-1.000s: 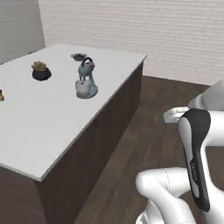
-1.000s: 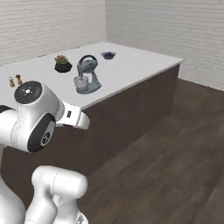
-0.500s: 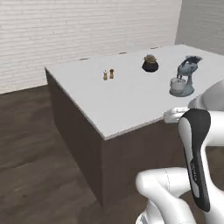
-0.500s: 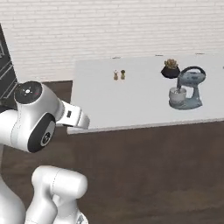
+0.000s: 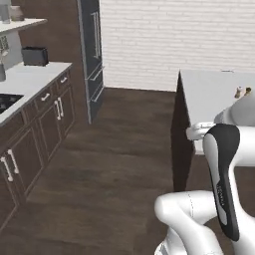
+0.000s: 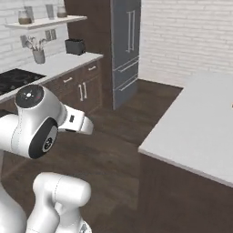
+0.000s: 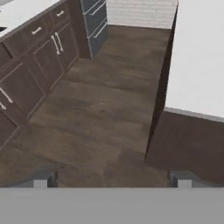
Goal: Navigate to the toaster.
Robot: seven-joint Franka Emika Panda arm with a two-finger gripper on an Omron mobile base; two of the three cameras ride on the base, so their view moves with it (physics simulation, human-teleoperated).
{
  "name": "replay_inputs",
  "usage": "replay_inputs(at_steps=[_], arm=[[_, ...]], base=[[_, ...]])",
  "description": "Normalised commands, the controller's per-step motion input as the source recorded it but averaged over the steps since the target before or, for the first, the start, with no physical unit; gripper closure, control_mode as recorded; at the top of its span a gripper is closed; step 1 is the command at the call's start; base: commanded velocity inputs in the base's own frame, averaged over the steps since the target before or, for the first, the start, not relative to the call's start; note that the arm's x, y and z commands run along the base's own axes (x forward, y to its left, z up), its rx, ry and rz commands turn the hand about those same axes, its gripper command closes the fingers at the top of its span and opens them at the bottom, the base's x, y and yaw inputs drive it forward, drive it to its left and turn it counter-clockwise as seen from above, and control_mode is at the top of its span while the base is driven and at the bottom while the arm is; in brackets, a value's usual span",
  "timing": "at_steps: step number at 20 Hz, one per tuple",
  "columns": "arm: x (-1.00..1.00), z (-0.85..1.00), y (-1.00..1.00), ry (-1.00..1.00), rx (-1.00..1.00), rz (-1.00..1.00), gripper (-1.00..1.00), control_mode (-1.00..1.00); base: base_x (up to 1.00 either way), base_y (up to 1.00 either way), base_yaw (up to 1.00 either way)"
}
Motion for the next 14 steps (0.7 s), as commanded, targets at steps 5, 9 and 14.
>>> replay_inputs(at_steps=[5,9,14], arm=[[0.00,0.00,0.00,0.00,0.00,0.00,-1.00,1.00],[0.00,0.00,0.00,0.00,0.00,0.00,-1.00,1.00],[0.00,0.00,0.00,0.00,0.00,0.00,-1.00,1.00]], base=[[0.00,0.00,1.00],[0.20,0.04,0.98],[0.89,-0.02,0.83]])
